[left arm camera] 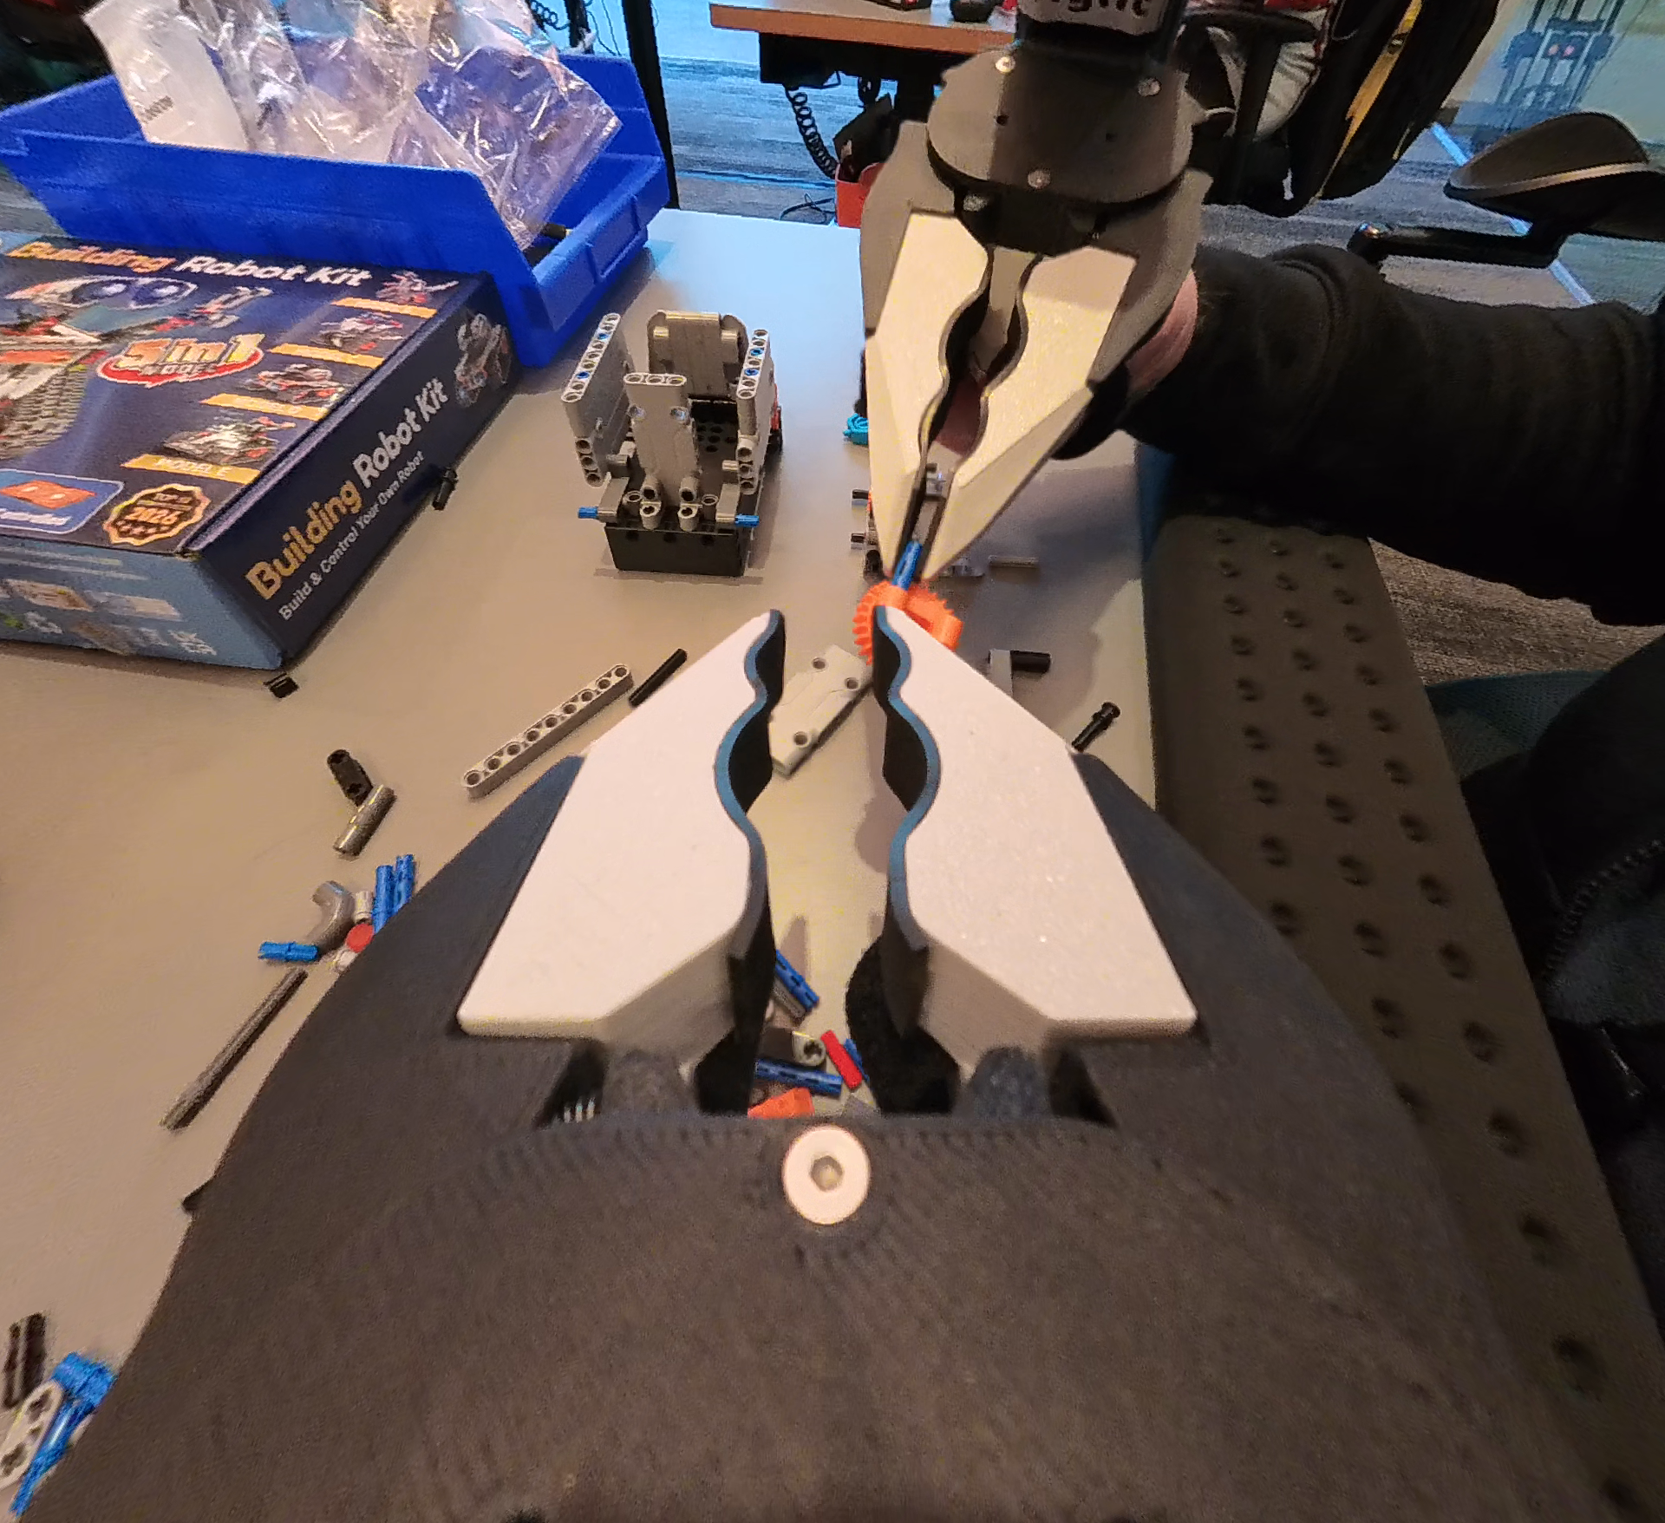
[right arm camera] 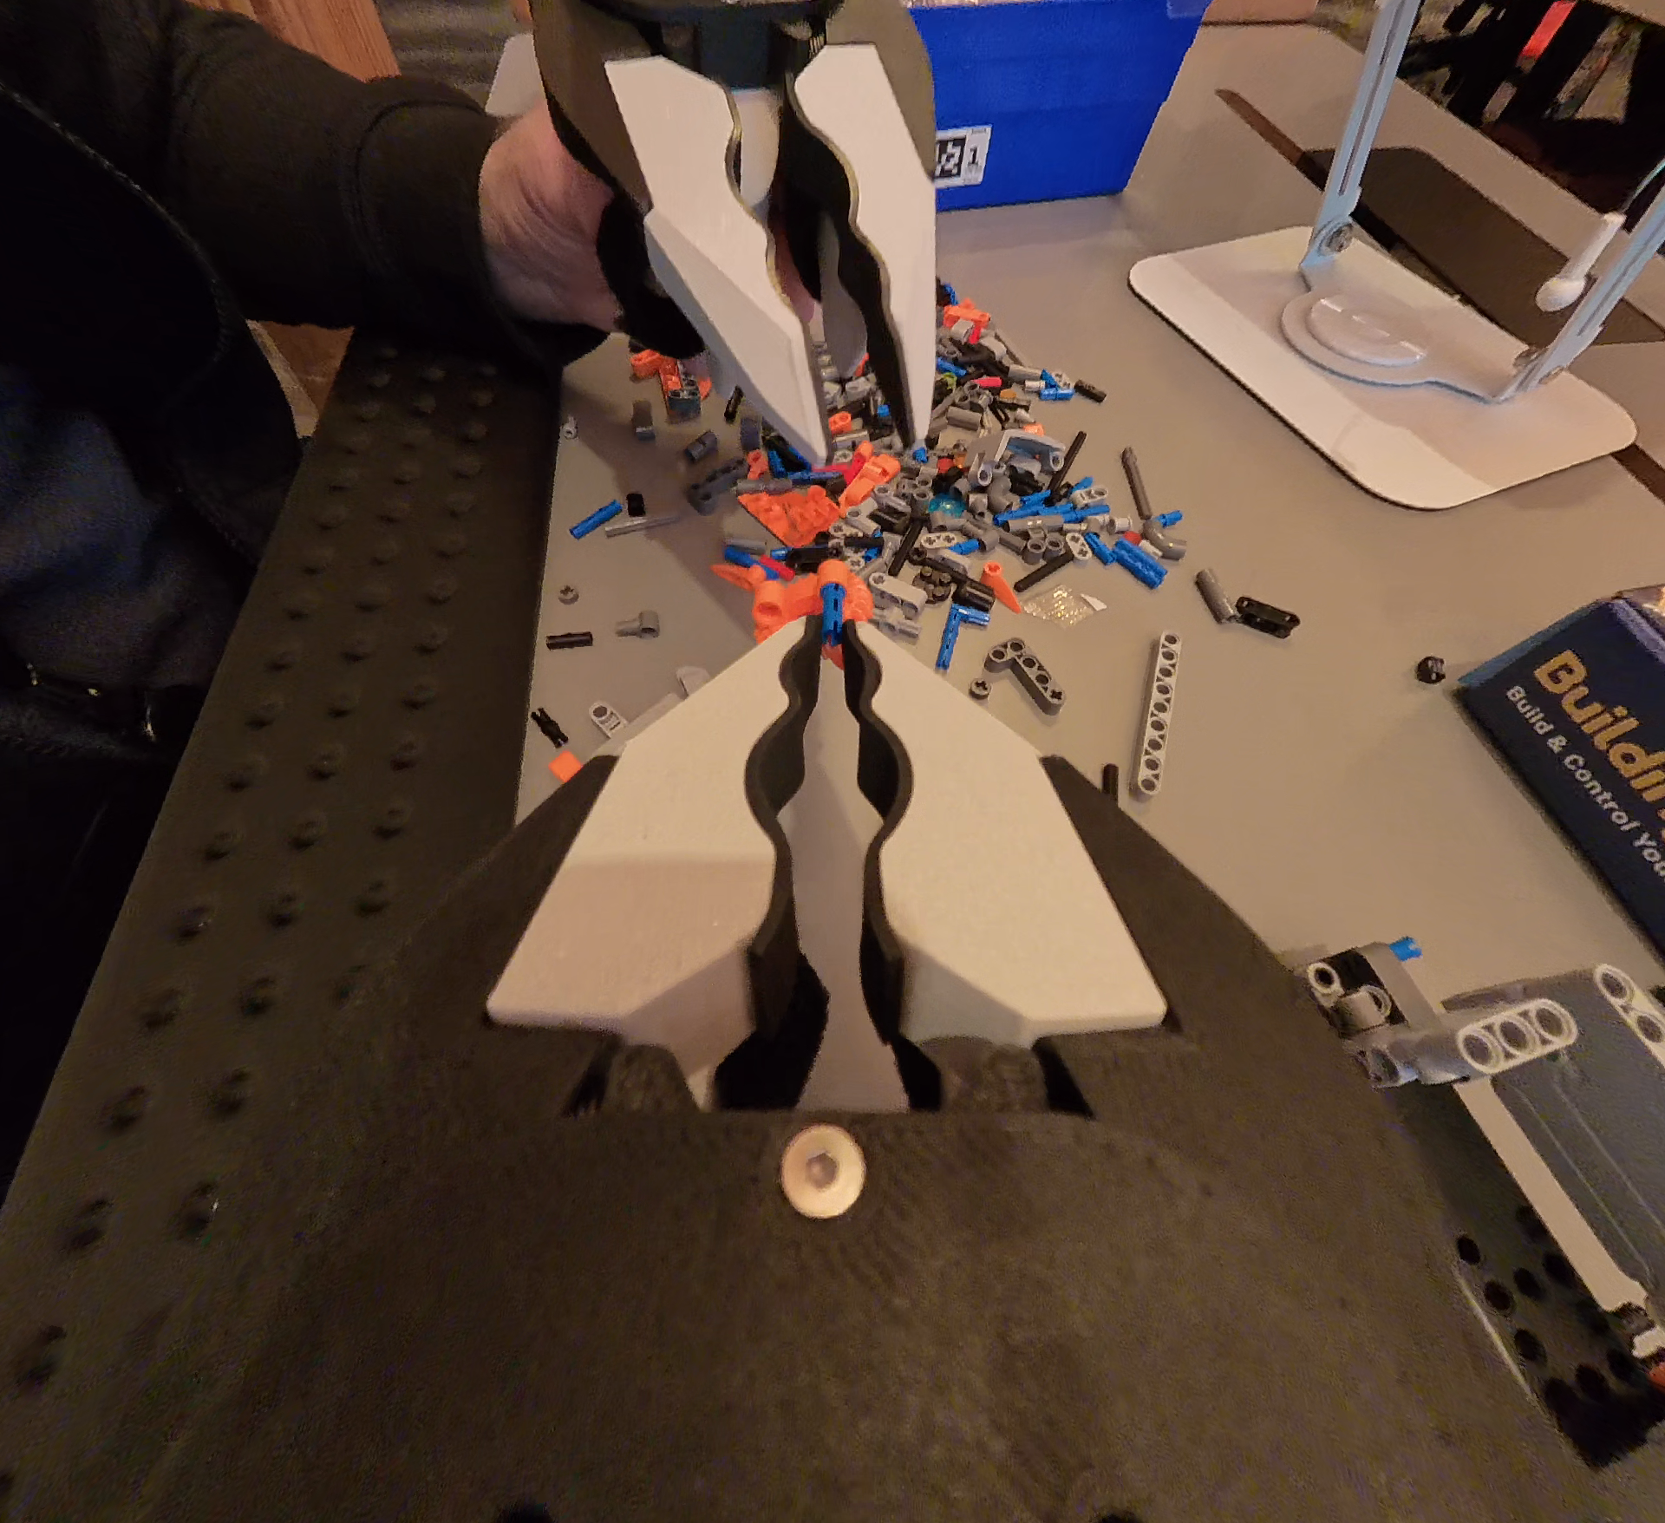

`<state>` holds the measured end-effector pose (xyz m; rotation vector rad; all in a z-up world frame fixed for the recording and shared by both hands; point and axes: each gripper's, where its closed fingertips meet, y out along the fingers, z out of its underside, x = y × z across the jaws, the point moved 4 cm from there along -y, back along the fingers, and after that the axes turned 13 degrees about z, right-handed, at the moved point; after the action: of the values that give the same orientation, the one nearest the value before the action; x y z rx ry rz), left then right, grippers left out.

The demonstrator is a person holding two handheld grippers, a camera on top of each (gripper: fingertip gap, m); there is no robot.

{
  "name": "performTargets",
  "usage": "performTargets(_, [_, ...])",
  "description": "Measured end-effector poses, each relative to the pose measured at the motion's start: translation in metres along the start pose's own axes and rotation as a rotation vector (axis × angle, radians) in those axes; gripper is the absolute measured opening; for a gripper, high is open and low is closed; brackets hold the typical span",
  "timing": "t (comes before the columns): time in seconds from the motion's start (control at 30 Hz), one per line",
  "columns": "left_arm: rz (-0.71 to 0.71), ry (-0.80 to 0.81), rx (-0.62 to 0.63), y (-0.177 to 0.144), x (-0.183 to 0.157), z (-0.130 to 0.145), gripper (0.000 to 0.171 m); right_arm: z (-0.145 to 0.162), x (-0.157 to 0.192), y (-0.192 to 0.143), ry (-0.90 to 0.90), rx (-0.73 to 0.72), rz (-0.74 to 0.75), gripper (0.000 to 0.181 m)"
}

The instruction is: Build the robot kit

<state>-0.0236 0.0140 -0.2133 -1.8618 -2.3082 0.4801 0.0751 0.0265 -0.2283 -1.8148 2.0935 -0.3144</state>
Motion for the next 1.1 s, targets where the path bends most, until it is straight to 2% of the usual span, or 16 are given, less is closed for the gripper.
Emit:
performTargets(0.4, [-0.047, -0.031, -0.006, -0.006, 0.009, 0.001, 0.015, 0.026, 0.002, 0.009, -0.051, 0.167, 0.002, 0.003])
performTargets(1.1, [-0.123, -0.071, -0.021, -0.023, 0.023, 0.001, 0.014, 0.054, 0.01, 0.02, -0.062, 0.344, -0.044, 0.003])
